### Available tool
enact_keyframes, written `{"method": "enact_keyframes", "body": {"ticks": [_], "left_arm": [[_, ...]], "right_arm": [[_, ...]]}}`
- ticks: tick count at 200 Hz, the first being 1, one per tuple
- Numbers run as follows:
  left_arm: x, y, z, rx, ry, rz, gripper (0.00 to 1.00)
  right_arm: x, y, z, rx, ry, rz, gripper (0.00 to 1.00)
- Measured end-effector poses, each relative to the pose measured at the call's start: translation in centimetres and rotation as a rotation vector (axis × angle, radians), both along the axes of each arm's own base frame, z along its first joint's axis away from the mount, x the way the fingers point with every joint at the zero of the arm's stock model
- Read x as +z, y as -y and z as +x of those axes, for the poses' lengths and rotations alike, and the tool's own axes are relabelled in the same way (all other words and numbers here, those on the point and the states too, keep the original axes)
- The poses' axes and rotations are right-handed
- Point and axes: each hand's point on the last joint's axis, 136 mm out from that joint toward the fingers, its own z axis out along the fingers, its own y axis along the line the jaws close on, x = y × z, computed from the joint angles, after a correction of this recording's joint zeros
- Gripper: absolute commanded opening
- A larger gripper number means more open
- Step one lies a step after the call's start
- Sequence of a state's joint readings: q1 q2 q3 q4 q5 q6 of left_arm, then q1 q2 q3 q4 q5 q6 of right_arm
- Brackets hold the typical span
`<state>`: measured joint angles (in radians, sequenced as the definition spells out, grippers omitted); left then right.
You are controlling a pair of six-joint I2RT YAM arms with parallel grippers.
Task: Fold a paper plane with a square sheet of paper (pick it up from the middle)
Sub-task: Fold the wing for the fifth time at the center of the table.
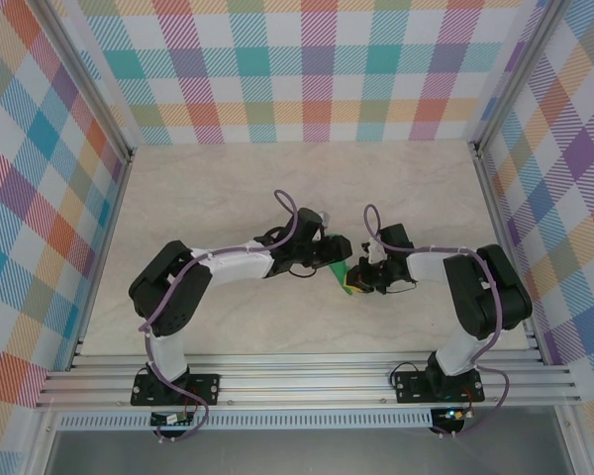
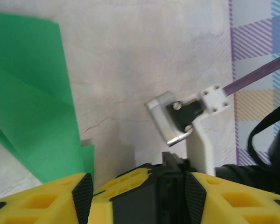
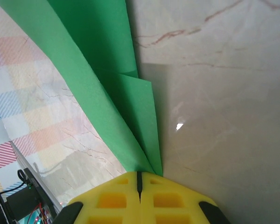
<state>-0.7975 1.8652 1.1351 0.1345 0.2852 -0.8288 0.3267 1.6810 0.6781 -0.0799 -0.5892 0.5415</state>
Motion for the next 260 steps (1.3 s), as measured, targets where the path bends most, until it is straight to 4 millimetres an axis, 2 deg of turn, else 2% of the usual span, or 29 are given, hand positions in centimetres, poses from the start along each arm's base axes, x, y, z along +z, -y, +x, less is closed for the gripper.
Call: {"method": "enact_keyframes", "body": {"ticks": [82,125,178,230,260], "left_arm": [[-5.6,0.6,0.2,0.010,-0.059,0.038,0.52],[-5.5,0.4,1.0,0.015,-0.050,0.042,0.52],[-5.5,-0.1,3.3,0.014,-0.020,0.068,0.52],[-5.4,-2.0,7.4,0.038,0.023,0.087,0.53],[-5.3,-2.2,8.7,0.020,0.034,0.074,0.54]], "right_arm": [[0.0,-0.1,0.0,0.023,0.008,0.016,0.03],[0.0,-0.2,0.1,0.023,-0.006,0.015,0.01],[0.0,-0.3,0.3,0.025,-0.016,0.018,0.01],[0.0,-0.3,0.3,0.025,-0.022,0.016,0.01],[-0.1,-0.3,0.3,0.025,-0.024,0.016,0.01]]}}
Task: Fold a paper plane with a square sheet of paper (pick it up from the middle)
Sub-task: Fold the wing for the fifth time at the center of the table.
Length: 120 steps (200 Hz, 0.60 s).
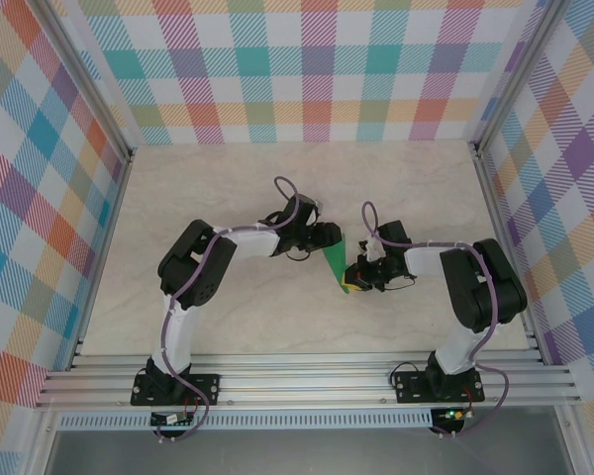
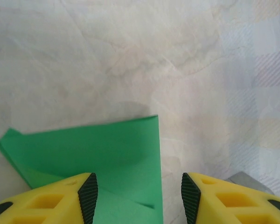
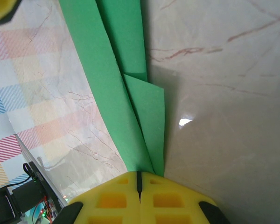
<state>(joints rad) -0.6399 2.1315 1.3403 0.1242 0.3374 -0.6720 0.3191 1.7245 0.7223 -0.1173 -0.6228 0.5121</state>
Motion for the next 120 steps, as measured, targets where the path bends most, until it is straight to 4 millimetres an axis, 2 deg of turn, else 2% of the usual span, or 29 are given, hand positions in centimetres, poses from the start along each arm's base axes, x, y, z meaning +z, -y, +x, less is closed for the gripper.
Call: {"method": "enact_keyframes", "body": {"ticks": [27,51,81,103,120], "left_arm": [[0.1,-0.9,1.4,0.000,0.003,-0.005,0.54],[0.4,-2.7,3.2,0.025,0.006,0.005,0.55],[1.7,-4.3,5.3,0.057,0.026,0.009,0.56],[2.3,-4.8,5.1,0.063,0.022,0.012,0.57],[3.2,-5.4,3.3,0.064,0.020,0.021,0.57]], "right_arm": [[0.0,0.0,0.0,0.000,-0.001,0.000,0.00],[0.0,0.0,0.0,0.001,-0.002,0.002,0.01],[0.1,-0.1,0.0,0.003,-0.005,0.012,0.01],[0.1,-0.1,0.0,0.008,-0.005,0.025,0.02],[0.2,-0.2,-0.1,0.019,0.004,0.033,0.02]]}}
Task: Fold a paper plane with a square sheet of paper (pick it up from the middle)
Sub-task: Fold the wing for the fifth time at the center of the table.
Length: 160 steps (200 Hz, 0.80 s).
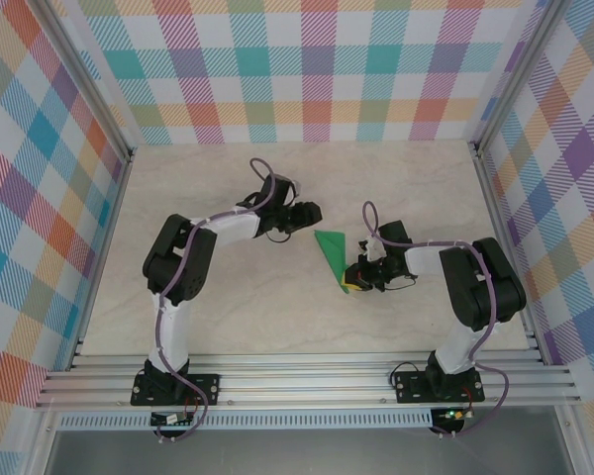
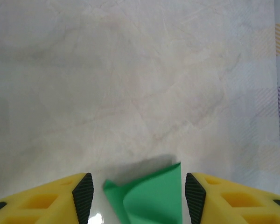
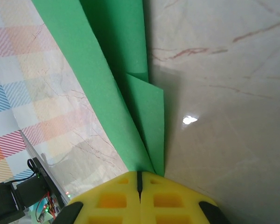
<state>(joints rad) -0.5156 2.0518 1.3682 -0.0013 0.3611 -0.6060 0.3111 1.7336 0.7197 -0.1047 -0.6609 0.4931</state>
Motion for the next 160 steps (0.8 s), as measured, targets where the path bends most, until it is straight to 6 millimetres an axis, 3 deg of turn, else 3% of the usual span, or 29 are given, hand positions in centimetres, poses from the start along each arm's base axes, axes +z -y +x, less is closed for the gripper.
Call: {"method": "enact_keyframes", "body": {"ticks": [33,51,65,82,107,130,160], "left_arm": [[4.6,-1.0,-4.6,0.004,0.055,-0.010,0.57],[6.9,-0.3,-7.4,-0.016,0.090,-0.032,0.56],[7.4,0.4,-9.5,-0.034,0.093,-0.040,0.55],[6.3,1.7,-12.0,-0.073,0.061,-0.037,0.54],[2.7,3.1,-14.8,-0.110,-0.026,0.002,0.53],[0.0,4.2,-15.6,-0.118,-0.077,0.019,0.52],[-2.7,4.2,-15.4,-0.098,-0.112,0.053,0.52]], "right_arm": [[0.1,-0.8,-0.9,0.045,0.005,0.018,0.03],[0.1,-1.6,-2.3,0.093,0.003,0.026,0.03],[0.1,-2.0,-3.5,0.125,-0.003,0.026,0.03],[0.1,-2.3,-4.3,0.150,-0.012,0.024,0.03],[0.0,-2.4,-4.5,0.161,-0.008,0.023,0.03],[0.0,-2.4,-4.5,0.160,-0.008,0.022,0.03],[0.0,-2.3,-4.5,0.160,-0.010,0.022,0.03]]}}
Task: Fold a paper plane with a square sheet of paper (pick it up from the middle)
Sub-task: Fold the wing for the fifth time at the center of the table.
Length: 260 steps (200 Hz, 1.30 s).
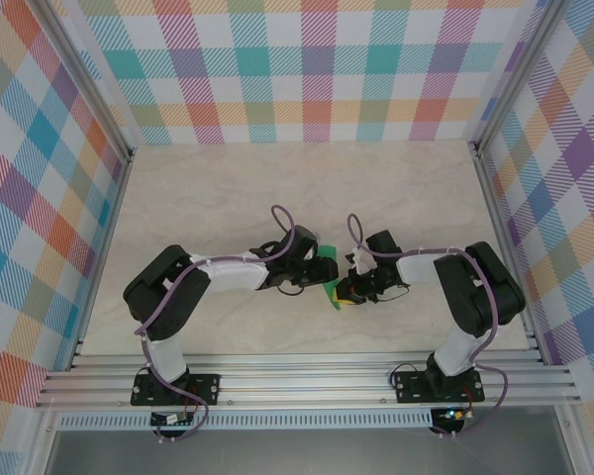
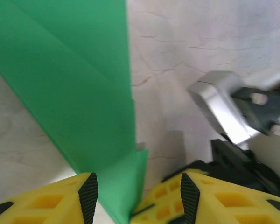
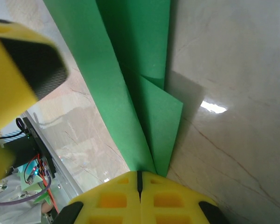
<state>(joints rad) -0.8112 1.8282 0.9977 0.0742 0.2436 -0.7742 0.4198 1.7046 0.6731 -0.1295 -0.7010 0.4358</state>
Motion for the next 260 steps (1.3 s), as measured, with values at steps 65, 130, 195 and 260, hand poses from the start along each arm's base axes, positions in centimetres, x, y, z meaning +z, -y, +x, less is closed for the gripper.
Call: {"method": "enact_keyframes", "body": {"ticks": [65,130,195,260], "left_arm": [[-1.3,0.1,1.3,0.014,-0.003,0.021,0.51],[-1.2,-1.7,4.2,0.075,0.013,0.017,0.52],[2.5,-1.7,4.2,0.074,0.074,-0.057,0.53],[3.8,2.3,3.6,-0.032,0.090,-0.134,0.51]], "right_arm": [[-0.1,0.0,0.0,-0.008,-0.013,-0.002,0.02],[-0.1,0.0,0.0,-0.013,-0.018,-0.003,0.01],[-0.1,0.0,0.0,-0.012,-0.020,-0.003,0.01],[-0.1,0.0,0.0,-0.012,-0.022,-0.001,0.01]]}}
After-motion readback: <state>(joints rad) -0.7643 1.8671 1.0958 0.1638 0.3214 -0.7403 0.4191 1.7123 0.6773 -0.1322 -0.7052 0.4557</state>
